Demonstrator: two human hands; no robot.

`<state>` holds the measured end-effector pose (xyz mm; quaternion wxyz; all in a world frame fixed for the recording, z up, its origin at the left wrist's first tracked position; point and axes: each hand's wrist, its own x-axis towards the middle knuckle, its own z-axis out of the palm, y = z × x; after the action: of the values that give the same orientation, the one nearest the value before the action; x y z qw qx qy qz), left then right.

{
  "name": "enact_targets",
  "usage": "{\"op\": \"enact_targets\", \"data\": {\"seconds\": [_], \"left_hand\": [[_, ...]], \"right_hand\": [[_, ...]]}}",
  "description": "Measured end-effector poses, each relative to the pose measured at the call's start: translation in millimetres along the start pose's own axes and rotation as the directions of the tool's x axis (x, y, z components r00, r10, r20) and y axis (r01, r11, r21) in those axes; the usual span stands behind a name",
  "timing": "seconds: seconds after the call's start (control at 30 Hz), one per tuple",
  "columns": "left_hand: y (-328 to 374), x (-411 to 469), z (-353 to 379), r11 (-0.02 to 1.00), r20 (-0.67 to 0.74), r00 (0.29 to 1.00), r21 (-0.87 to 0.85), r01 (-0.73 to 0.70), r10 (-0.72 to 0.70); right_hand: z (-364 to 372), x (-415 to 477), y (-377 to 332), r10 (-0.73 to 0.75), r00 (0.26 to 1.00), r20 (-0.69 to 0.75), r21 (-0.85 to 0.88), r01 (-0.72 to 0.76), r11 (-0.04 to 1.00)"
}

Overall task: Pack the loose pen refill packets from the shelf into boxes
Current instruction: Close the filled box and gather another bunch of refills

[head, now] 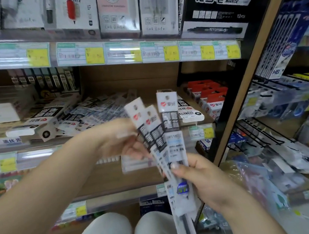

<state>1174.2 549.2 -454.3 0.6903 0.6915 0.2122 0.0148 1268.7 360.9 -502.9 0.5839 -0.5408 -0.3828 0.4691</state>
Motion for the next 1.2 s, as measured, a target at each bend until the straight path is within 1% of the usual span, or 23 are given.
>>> {"op": "enact_targets", "data": {"seconds": [0.07, 0.1, 0.13, 0.2, 0.27, 0.33, 0.37, 0.4, 0.47, 0.5, 0.63, 0.7, 0.73, 0.83, 0.93, 1.0, 1.1, 1.2], "left_hand": [[-10, 1, 7, 0.978, -0.076, 0.997, -0.206, -0.031, 0.016], [-17, 1, 14, 0.966, -0.124, 0.992, -0.254, -0.035, 0.003], [-28, 1, 22, 0.955, -0.144, 0.990, -0.294, -0.037, -0.006], [-50, 2, 47, 0.945, -0.143, 0.990, -0.324, -0.037, -0.011], [-76, -3, 77, 0.938, -0.151, 0.988, -0.338, -0.073, 0.023], [-93, -4, 95, 0.939, -0.234, 0.972, -0.330, -0.092, 0.013], [-100, -4, 101, 0.929, -0.243, 0.969, -0.346, -0.128, 0.043], [-108, -8, 105, 0.913, -0.231, 0.968, -0.364, -0.184, 0.103], [-114, -15, 107, 0.898, -0.239, 0.952, -0.348, -0.269, 0.193], [-114, -16, 107, 0.899, -0.258, 0.942, -0.326, -0.292, 0.213], [-106, -20, 107, 0.931, -0.336, 0.901, -0.141, -0.336, 0.274], [-105, -25, 109, 0.930, -0.388, 0.863, -0.036, -0.365, 0.324], [-102, -28, 111, 0.927, -0.404, 0.853, -0.028, -0.374, 0.332], [-102, -30, 110, 0.922, -0.405, 0.863, -0.108, -0.373, 0.301], [-107, -31, 106, 0.908, -0.325, 0.898, -0.195, -0.370, 0.296], [-112, -30, 103, 0.902, -0.310, 0.909, -0.241, -0.358, 0.278], [-116, -31, 100, 0.898, -0.345, 0.908, -0.279, -0.341, 0.238], [-118, -32, 97, 0.896, -0.465, 0.865, -0.281, -0.345, 0.188]], "right_hand": [[-3, 3, 4, -0.017, 0.991, -0.129, 0.143, 0.035, 0.989], [-4, 4, 6, -0.027, 0.981, -0.192, 0.189, 0.064, 0.980], [-4, 6, 9, -0.038, 0.969, -0.243, 0.211, 0.091, 0.973], [-1, 9, 12, -0.060, 0.946, -0.319, 0.228, 0.138, 0.964], [4, 12, 14, -0.094, 0.914, -0.395, 0.224, 0.195, 0.955], [8, 15, 15, -0.136, 0.874, -0.467, 0.197, 0.253, 0.947], [10, 16, 16, -0.149, 0.858, -0.492, 0.191, 0.273, 0.943], [11, 17, 16, -0.156, 0.847, -0.508, 0.189, 0.287, 0.939], [13, 18, 16, -0.162, 0.839, -0.520, 0.186, 0.296, 0.937], [14, 18, 16, -0.156, 0.838, -0.523, 0.191, 0.293, 0.937], [13, 17, 17, -0.120, 0.848, -0.516, 0.244, 0.280, 0.928], [13, 18, 19, -0.118, 0.857, -0.502, 0.265, 0.282, 0.922], [14, 18, 19, -0.119, 0.863, -0.490, 0.275, 0.283, 0.919], [15, 19, 20, -0.125, 0.869, -0.479, 0.289, 0.291, 0.912], [15, 19, 20, -0.117, 0.858, -0.501, 0.277, 0.287, 0.917], [15, 19, 18, -0.114, 0.857, -0.502, 0.277, 0.284, 0.918], [16, 19, 14, -0.135, 0.855, -0.502, 0.269, 0.302, 0.914], [16, 19, 15, -0.159, 0.852, -0.499, 0.287, 0.336, 0.897]]}}
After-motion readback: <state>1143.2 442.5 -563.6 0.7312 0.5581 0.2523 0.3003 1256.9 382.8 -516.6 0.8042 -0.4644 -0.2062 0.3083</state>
